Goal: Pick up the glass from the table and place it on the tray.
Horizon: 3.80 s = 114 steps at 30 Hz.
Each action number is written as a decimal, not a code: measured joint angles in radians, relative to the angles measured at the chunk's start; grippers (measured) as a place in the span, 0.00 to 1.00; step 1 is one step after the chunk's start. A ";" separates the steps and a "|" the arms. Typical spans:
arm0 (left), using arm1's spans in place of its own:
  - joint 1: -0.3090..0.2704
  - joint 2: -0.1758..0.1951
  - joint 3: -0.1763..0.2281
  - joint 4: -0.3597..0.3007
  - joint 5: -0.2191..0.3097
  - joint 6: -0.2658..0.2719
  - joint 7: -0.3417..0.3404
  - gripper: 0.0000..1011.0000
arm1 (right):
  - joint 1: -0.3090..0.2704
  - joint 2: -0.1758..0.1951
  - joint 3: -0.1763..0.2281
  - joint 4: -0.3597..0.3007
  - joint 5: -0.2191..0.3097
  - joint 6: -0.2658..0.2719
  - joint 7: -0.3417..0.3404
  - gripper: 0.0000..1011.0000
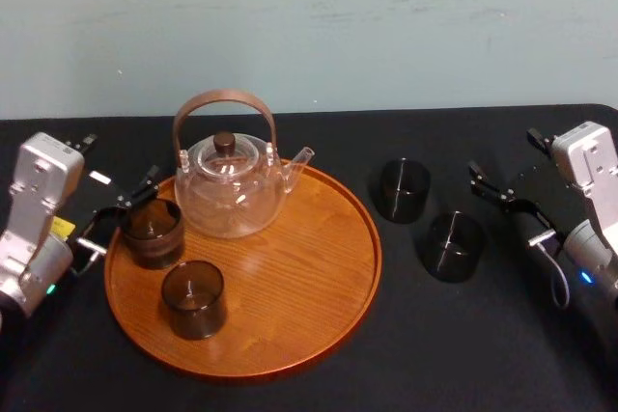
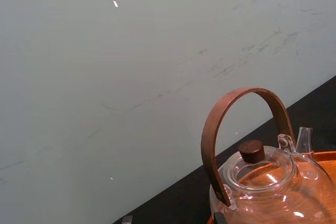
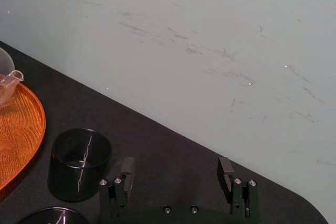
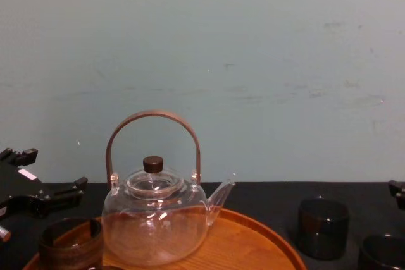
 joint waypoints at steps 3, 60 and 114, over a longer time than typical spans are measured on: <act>0.000 0.000 0.000 0.000 0.000 0.000 0.000 0.99 | 0.000 0.000 0.000 0.000 0.000 0.000 0.000 1.00; 0.000 0.000 0.000 0.000 0.000 0.000 0.000 0.99 | -0.257 0.019 0.095 -0.242 0.093 0.062 0.157 1.00; 0.000 0.000 0.000 0.000 0.000 0.000 0.000 0.99 | -0.289 -0.114 0.194 -0.130 0.062 0.090 0.258 1.00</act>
